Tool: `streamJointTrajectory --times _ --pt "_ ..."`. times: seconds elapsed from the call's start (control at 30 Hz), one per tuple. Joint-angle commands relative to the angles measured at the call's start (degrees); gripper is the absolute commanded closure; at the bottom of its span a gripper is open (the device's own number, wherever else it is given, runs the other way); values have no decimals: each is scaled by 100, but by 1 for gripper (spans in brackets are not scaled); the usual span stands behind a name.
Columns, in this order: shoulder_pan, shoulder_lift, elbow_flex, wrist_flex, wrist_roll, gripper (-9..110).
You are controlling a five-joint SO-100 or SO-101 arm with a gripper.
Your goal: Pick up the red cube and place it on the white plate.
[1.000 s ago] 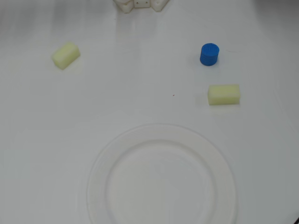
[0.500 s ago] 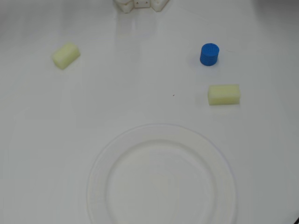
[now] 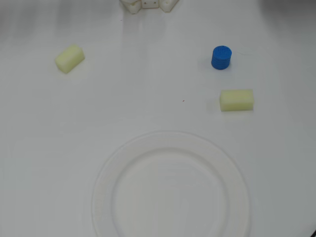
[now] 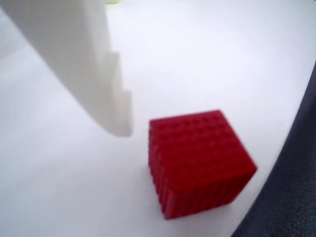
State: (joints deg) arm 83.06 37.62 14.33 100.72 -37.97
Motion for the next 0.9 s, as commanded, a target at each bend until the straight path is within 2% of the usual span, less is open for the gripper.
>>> streamJointTrajectory --times 0.0,0.3,0.4,0.5,0.7,0.87 --pt "-44 -62 -334 9 -44 65" --pt "18 -817 -1081 9 -325 69" --pt "35 -835 -1090 9 -387 81" --pt "62 -870 -1090 9 -448 101" --pt "97 -765 -1151 18 -527 102" --pt "-158 264 -606 35 -431 102"
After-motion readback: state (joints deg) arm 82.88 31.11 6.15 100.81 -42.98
